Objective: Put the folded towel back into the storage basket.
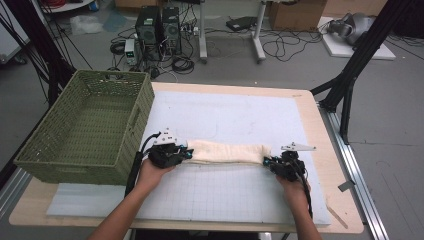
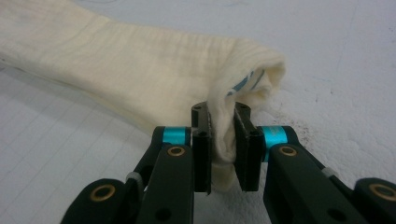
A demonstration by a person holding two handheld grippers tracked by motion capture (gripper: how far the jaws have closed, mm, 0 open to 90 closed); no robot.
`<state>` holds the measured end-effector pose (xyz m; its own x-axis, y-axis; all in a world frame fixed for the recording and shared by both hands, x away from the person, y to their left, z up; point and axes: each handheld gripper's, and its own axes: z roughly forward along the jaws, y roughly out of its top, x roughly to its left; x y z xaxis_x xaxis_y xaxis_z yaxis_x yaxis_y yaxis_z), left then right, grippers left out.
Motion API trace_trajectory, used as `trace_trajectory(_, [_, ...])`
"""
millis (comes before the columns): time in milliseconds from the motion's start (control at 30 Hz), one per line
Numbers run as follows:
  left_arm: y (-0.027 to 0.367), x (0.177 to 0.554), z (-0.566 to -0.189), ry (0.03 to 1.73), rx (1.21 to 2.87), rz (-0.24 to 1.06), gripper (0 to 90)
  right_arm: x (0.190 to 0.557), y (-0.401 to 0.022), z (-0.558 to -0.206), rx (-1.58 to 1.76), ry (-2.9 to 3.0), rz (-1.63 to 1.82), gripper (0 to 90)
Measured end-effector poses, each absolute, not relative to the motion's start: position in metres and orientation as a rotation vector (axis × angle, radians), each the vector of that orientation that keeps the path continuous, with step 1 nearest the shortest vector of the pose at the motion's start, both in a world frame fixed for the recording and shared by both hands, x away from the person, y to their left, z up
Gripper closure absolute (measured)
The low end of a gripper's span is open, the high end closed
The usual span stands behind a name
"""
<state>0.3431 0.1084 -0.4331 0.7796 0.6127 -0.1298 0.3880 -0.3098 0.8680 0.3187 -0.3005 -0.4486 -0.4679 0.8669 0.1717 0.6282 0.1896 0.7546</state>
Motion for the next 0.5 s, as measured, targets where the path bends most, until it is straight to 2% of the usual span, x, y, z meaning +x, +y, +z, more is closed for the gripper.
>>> trace_trajectory(500, [0.123, 0.315, -0.405, 0.657, 1.829, 0.327, 80.0, 0.309, -0.302, -0.428, 1.244, 2.120, 1.280, 80.9])
